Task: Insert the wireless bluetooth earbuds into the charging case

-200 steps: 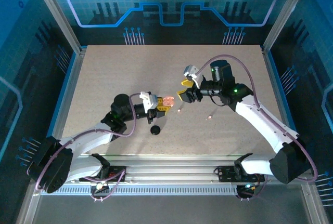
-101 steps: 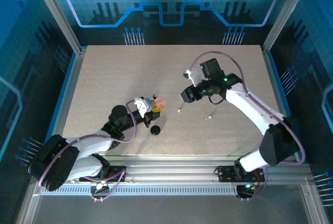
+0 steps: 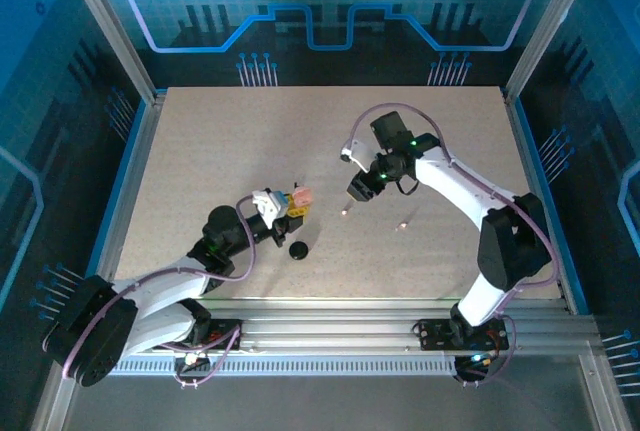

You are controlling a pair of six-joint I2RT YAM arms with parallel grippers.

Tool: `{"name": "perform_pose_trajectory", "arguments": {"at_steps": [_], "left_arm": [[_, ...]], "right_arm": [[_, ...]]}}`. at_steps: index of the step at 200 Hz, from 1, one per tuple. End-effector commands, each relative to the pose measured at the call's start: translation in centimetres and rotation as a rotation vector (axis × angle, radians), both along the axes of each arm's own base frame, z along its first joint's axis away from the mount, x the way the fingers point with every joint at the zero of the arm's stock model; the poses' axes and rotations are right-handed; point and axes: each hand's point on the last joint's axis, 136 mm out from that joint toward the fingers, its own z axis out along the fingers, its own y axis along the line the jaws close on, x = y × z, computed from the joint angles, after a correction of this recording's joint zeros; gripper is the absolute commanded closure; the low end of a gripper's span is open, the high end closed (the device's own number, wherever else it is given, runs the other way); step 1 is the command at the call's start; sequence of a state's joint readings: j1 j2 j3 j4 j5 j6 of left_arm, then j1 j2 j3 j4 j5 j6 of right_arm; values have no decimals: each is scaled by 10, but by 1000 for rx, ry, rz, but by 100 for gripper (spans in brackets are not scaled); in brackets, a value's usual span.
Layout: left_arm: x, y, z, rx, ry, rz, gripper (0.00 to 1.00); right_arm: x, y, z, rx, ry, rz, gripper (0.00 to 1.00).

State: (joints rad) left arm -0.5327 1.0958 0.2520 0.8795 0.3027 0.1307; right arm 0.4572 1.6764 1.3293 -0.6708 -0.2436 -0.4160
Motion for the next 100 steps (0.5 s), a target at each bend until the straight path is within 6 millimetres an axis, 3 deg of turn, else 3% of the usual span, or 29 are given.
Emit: {"name": "perform_pose_trajectory", "arguments": {"at_steps": [1,44,100], "left_arm": [[-4,6,-7,5,18,17,86],[-8,9,-4,-7,25,17,86],[-10,11,-2,25,20,22,86]], "right_arm": [[2,11,-1,-5,-152,227,49],[-9,27,-10,15,-287,525,51],[-18,19,-34,-143,-307,770,51]]}}
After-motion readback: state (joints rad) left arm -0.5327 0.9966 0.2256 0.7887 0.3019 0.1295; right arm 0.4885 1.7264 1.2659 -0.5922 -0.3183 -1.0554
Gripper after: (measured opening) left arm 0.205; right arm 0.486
